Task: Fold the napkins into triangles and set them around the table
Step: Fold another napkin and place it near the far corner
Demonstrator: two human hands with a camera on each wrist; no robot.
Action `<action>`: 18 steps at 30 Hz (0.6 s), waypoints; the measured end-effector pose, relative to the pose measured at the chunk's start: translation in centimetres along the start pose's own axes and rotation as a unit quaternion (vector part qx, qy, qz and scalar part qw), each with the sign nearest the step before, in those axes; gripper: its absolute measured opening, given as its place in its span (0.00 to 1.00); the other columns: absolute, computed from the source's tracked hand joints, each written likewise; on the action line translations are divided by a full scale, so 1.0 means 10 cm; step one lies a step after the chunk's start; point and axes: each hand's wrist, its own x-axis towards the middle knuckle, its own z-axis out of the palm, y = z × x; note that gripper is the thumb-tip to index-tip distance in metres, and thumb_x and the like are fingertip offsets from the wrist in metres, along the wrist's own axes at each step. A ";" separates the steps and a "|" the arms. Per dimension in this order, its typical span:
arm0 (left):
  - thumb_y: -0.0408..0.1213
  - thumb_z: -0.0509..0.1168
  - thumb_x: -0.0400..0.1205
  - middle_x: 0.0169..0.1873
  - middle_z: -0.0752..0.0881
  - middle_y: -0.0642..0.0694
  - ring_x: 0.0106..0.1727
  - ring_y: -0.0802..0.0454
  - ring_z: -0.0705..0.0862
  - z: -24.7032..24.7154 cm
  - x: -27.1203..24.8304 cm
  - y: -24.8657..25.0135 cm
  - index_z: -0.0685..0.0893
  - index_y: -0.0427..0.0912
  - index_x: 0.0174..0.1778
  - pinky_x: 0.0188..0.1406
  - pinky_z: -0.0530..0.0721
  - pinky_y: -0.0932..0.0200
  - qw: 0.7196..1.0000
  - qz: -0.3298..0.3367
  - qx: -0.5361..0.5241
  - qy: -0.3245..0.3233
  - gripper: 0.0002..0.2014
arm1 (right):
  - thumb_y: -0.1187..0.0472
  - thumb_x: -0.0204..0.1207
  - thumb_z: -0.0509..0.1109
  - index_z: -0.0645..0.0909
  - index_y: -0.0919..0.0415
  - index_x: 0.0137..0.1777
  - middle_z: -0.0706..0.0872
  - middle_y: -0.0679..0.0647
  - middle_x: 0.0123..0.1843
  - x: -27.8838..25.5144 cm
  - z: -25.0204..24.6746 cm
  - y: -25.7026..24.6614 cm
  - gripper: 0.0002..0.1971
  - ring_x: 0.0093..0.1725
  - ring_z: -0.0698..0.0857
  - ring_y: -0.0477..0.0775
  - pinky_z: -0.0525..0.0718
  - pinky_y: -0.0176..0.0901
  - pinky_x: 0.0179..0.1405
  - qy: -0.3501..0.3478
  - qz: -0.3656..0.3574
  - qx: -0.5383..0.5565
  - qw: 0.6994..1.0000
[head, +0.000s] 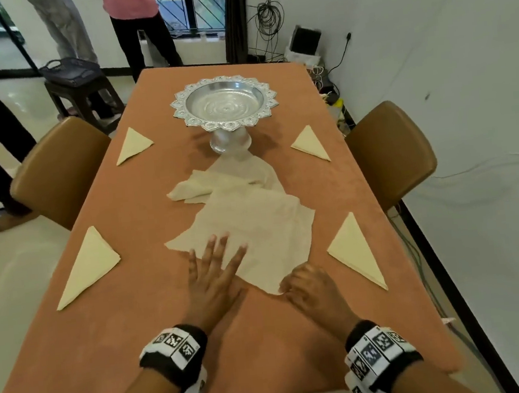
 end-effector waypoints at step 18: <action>0.39 0.78 0.67 0.27 0.87 0.55 0.35 0.56 0.87 -0.51 -1.48 0.33 0.90 0.52 0.40 0.76 0.57 0.36 0.981 0.116 0.066 -0.138 0.08 | 0.50 0.79 0.60 0.86 0.52 0.55 0.87 0.43 0.55 -1.31 -0.23 -0.14 0.15 0.59 0.79 0.43 0.67 0.40 0.62 -0.235 0.039 0.053 0.970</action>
